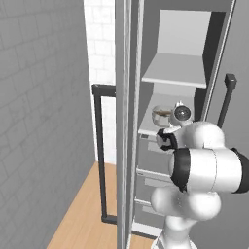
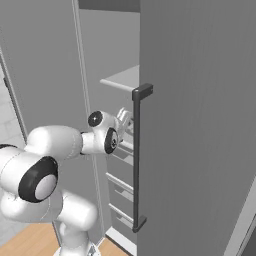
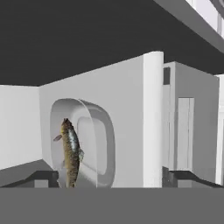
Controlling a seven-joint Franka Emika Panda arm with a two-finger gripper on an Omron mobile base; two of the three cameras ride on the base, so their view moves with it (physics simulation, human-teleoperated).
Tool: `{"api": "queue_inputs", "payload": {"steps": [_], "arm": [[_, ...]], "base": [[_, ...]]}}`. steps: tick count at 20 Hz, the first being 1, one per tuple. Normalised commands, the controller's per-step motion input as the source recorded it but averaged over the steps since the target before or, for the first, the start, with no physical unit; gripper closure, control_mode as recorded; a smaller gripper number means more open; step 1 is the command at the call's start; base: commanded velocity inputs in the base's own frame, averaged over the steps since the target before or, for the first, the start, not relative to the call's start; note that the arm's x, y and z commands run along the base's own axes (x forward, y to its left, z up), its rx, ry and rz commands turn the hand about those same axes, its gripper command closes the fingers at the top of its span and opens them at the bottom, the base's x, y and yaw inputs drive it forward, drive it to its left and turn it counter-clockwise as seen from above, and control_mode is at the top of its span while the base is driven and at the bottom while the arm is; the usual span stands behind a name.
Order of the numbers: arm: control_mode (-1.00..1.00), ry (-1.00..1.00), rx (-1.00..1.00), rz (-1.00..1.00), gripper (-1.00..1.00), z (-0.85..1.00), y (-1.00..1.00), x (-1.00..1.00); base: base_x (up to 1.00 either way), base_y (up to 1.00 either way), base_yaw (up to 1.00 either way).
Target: Take the meat container that has the fish and place it on the second highest rack of the freezer. Then take the vegetable container that has the lemon wedge and avocado and place it on the highest rack of the freezer.
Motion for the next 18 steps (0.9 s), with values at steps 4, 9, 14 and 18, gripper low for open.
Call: {"api": "queue_inputs", "payload": {"steps": [4, 9, 14, 18], "arm": [[-1.0, 0.19, 0.0, 0.04, -1.0, 0.95, 0.22, -0.82], [-1.0, 0.27, 0.0, 0.07, -1.0, 1.0, 0.02, -0.83], [-1.0, 0.24, 0.0, 0.11, -1.0, 0.86, 0.0, -1.0], [-1.0, 0.06, 0.0, 0.18, -1.0, 0.03, 0.01, -1.0]], "base": [[0.0, 0.0, 0.0], [0.0, 0.0, 0.0], [0.0, 0.0, 0.0], [0.0, 0.0, 0.0]]}}
